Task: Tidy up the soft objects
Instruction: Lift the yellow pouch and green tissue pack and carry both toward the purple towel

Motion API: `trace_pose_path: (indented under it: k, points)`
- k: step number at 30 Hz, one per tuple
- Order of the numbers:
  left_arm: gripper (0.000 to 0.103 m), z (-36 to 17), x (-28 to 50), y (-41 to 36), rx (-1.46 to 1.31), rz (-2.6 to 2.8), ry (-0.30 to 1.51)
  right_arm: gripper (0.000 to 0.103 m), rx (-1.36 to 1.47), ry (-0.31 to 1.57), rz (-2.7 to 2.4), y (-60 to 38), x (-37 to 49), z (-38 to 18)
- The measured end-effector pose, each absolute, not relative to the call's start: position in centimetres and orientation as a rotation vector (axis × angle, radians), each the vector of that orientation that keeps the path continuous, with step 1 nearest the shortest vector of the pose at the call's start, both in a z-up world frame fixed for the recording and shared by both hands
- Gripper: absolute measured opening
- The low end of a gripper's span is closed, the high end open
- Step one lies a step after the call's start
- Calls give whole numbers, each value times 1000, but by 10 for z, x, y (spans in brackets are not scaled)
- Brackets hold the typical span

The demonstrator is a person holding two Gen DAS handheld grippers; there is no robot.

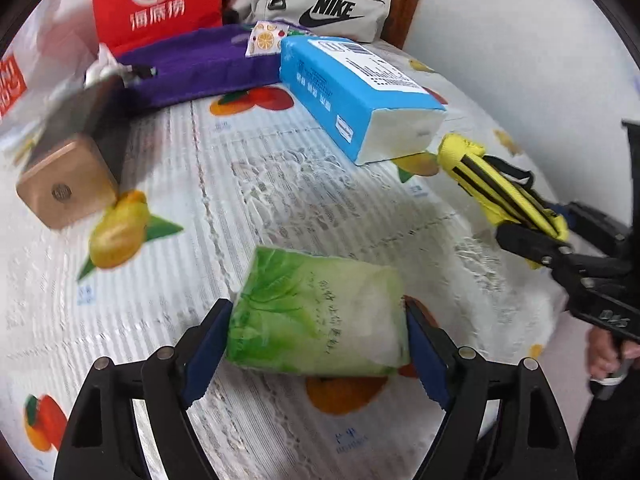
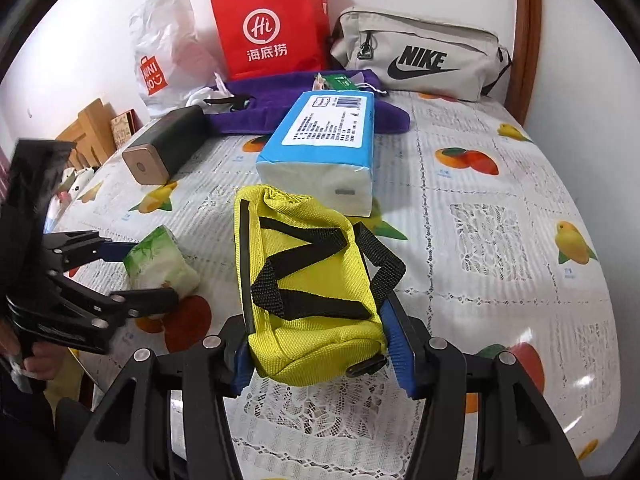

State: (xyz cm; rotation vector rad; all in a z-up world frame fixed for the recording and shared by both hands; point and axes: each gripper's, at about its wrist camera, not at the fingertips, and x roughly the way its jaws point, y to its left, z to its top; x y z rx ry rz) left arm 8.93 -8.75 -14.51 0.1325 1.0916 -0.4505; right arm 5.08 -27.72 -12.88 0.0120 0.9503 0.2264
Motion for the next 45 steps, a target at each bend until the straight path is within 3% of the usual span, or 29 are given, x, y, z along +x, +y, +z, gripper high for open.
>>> trace_pose_path:
  k: [13,17,45]
  points:
    - [72,-149,99,-26,60,-237,1043,55,11,942,247,-266,54,-137]
    - [72,-144,102,2,-68,-247,1059,55,-2,945,257,-261,56,-134]
    - [72,-61,136,39,-128,-159,931,55,-39,821,320,-238,98,-47]
